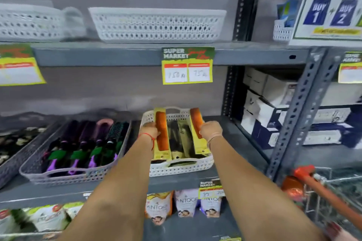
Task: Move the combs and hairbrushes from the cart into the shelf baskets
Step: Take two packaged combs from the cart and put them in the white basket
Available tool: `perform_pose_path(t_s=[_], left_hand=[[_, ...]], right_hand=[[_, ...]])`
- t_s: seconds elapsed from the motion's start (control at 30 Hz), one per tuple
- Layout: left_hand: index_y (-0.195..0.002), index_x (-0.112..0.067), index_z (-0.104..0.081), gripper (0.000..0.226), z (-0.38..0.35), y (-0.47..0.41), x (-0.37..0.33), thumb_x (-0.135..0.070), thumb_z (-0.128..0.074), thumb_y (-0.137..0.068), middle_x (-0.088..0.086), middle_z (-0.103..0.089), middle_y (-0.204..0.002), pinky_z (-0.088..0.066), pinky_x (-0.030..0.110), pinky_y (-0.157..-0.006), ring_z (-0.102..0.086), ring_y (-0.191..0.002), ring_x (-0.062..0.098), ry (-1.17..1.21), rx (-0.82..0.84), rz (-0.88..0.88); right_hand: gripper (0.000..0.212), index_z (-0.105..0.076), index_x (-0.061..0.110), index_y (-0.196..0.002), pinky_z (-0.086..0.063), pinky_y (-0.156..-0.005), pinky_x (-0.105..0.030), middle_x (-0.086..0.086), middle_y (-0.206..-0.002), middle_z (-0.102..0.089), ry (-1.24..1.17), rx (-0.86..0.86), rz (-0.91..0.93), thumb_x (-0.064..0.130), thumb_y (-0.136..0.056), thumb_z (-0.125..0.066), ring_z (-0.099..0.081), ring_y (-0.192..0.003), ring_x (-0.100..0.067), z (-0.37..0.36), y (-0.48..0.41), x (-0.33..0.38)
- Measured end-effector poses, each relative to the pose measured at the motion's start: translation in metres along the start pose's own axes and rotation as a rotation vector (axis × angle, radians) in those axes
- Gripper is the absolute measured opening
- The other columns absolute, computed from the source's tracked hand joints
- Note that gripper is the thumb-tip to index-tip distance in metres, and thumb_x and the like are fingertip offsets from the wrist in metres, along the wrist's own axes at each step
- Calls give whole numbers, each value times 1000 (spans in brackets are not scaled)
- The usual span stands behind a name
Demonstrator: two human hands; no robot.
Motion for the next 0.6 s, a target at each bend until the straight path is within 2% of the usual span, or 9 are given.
perform_pose_path(t_s=[0.03,0.13,0.27,0.33,0.4,0.47,0.5,0.6], left_hand=[[-132,-1,-47,40,-3,-2,1,-15,-47,-95,17,-51,-139,-36,31,-105,-48,-129,28,-14,-4,10],[-135,-1,-45,42,-12,-11,-7,-15,-45,-95,16,-49,-142,-34,29,-106,-47,-131,28,-254,26,-74],[-135,-2,-45,44,-21,-19,5,-11,-49,-93,17,-48,-142,-37,29,-105,-47,-130,29,-324,40,-48],[-133,-3,-48,43,-40,-17,18,-9,-49,-91,16,-50,-139,-42,30,-100,-48,-129,30,-464,99,-65],[-142,-7,-36,50,-59,-11,35,-14,-44,-93,12,-35,-151,-33,36,-114,-32,-140,31,-591,184,-73],[-150,-10,-16,57,-57,-1,38,-19,-34,-97,12,-7,-161,-10,42,-123,-2,-148,34,-654,173,-79],[-151,-12,-8,57,-53,5,38,-22,-29,-99,10,5,-161,-4,41,-123,7,-148,33,-675,159,-92],[-151,-15,-4,56,-31,17,21,-25,-24,-100,5,13,-161,-1,37,-123,10,-148,28,-646,38,-203]], right_hand=[[34,-60,-3,-115,-50,-91,-33,-20,-120,-63,7,6,-2,15,-89,-48,-59,-112,-32,-1,-8,-3],[31,-62,-2,-113,-50,-90,-32,-19,-118,-64,9,32,-6,9,-87,-49,-60,-111,-32,-10,-24,-14],[33,-69,6,-107,-48,-91,-26,-9,-115,-68,47,75,45,0,-82,-49,-61,-110,-27,-29,-29,-17],[49,-54,14,-128,-46,-96,-31,-12,-119,-65,235,149,92,1,-82,-44,-59,-114,-28,-46,-25,-18],[66,-26,24,-144,-44,-98,-35,-13,-125,-61,429,176,130,3,-83,-39,-56,-117,-31,-55,-17,-24],[59,-30,14,-142,-44,-99,-34,-14,-129,-57,527,202,135,2,-86,-39,-54,-119,-32,-60,-10,-29],[57,-32,12,-141,-44,-99,-34,-13,-131,-56,551,192,148,2,-86,-40,-53,-120,-32,-59,-6,-28],[59,-24,11,-144,-45,-97,-37,-15,-132,-54,584,138,183,5,-87,-39,-53,-118,-35,-59,7,-17]])
Point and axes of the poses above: each hand's wrist, its own y-axis away from the middle knuckle, its own z-axis out of the back of the hand, x = y × z, the point moved 10 cm from there along -y, towards the middle knuckle
